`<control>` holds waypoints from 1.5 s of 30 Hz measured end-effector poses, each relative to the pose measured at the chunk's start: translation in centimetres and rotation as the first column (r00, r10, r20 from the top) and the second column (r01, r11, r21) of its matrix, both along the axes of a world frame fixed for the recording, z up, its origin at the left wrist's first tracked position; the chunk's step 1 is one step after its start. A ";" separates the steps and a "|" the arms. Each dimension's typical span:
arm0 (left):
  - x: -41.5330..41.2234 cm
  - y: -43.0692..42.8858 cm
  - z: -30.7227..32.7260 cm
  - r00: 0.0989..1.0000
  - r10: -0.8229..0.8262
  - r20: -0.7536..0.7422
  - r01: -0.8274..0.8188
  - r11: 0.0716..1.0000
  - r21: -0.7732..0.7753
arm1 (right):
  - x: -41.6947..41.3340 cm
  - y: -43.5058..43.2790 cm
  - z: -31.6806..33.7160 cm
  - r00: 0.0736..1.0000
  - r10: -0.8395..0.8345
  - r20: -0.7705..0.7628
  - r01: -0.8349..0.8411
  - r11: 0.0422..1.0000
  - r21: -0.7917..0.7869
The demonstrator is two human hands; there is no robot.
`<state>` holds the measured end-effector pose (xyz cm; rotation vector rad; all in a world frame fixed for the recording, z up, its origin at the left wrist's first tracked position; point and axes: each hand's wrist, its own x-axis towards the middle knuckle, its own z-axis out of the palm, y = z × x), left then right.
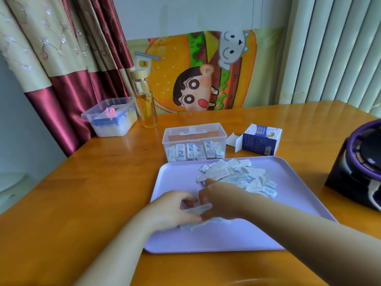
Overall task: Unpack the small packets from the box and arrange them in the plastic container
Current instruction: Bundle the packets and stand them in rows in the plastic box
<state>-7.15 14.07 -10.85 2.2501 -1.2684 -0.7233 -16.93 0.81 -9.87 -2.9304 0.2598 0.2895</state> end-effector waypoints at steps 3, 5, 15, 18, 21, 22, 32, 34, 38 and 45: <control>-1.0 -0.3 0.5 0.990 -0.063 0.128 0.056 0.997 0.058 | 0.0 -0.2 0.2 0.999 -0.014 -0.044 0.013 1.000 -0.014; -1.4 -0.6 0.8 0.980 -0.066 0.187 0.052 0.996 0.079 | -0.1 -0.2 0.1 0.999 -0.027 -0.024 0.027 1.000 0.004; -1.0 0.3 -0.8 0.945 0.082 0.317 -0.011 0.976 -0.219 | -3.0 -0.3 -1.8 0.926 -0.083 0.370 0.040 0.992 0.122; -0.7 0.5 -1.8 0.946 0.081 0.315 -0.003 0.971 -0.239 | -3.3 -0.3 -3.0 0.910 -0.141 0.389 0.076 0.981 0.176; -1.0 0.2 -2.4 0.957 0.046 0.286 0.025 0.970 -0.243 | -2.7 -0.4 -3.7 0.890 -0.183 0.418 0.082 0.965 0.247; -1.2 0.1 -2.6 0.960 0.038 0.276 0.034 0.968 -0.250 | -2.5 -0.3 -3.9 0.883 -0.184 0.433 0.075 0.964 0.256; -2.2 -0.4 -0.7 0.824 -0.011 0.566 0.053 0.997 -0.058 | -2.7 -0.2 -2.7 0.808 -0.021 0.589 -0.123 0.971 0.204; -1.9 -0.8 0.3 0.927 0.019 0.375 -0.007 0.999 -0.035 | -2.8 -0.1 -1.5 0.782 0.066 0.619 -0.205 0.966 0.155; -0.2 -0.8 1.6 0.984 0.178 -0.010 -0.178 0.977 -0.121 | -2.1 -1.6 1.1 0.741 -0.199 0.641 -0.090 0.917 0.390; 1.0 0.2 1.1 0.356 0.086 -0.931 -0.700 0.684 -0.204 | 1.5 -7.6 0.8 0.985 -0.136 0.110 0.138 0.990 -0.017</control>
